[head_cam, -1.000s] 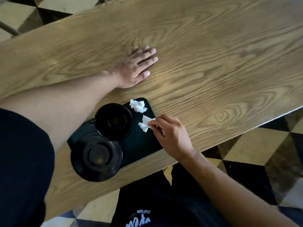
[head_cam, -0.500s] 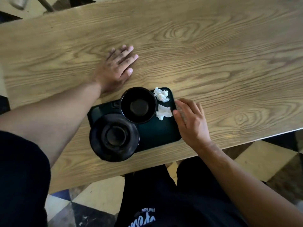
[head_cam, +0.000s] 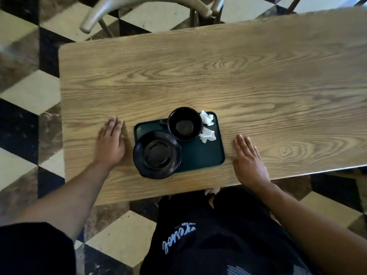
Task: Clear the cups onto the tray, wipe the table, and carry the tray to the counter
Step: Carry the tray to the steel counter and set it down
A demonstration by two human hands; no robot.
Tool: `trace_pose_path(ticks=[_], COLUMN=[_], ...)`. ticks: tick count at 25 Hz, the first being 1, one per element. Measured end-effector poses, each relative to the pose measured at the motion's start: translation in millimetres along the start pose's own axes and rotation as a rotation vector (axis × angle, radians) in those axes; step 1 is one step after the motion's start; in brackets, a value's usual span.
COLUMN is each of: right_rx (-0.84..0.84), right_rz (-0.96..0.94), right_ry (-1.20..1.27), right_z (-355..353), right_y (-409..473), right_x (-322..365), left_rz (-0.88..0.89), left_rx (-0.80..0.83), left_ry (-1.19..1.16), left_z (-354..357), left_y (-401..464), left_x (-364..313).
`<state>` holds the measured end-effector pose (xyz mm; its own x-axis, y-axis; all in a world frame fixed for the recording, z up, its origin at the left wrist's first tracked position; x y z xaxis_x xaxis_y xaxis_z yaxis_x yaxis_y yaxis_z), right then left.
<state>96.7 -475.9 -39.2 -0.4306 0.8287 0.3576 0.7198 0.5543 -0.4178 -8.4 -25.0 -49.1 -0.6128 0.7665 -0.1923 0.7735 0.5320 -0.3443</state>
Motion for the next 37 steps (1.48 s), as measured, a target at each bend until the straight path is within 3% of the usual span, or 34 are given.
trace_pose_path(ticks=[7,13,19,22,28,32,37], right_rx=[0.187,0.293,0.203,0.384,0.602,0.652,0.594], right_rz=[0.058,-0.008,-0.228,-0.29,-0.091,-0.045,0.092], right_ry=[-0.05,-0.045,-0.051,-0.094,0.013,-0.004,0.054], right_z=[28,43,53,77,72,65,57], right_y=[-37,-63,-82,-98,-70,-46,-28], right_x=[13,34,54,59,44,51,50], left_rz=[-0.358,-0.476,-0.422,-0.393,-0.333,-0.339,-0.321], left_rx=[0.154,0.268,0.322,0.483,0.728,0.698,0.655], left_ry=[-0.12,-0.178,-0.153,-0.177,-0.133,-0.172,-0.183], left_z=[49,80,106,121,119,99,86], left_y=[-150,-225,-283,-279,-248,-214,-185], left_x=[-9,-42,-79,-87,-96,-75,-51])
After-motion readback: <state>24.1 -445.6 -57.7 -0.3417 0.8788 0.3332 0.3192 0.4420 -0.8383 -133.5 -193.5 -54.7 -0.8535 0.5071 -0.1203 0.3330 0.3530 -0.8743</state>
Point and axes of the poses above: each hand's wrist, its own y-axis towards the middle knuckle, its own z-axis out of the palm, x = y × z, the point moved 8 cm from there along y, towards the middle knuckle, and after that the axes turned 10 degrees about -z, right-handed, at the moved point
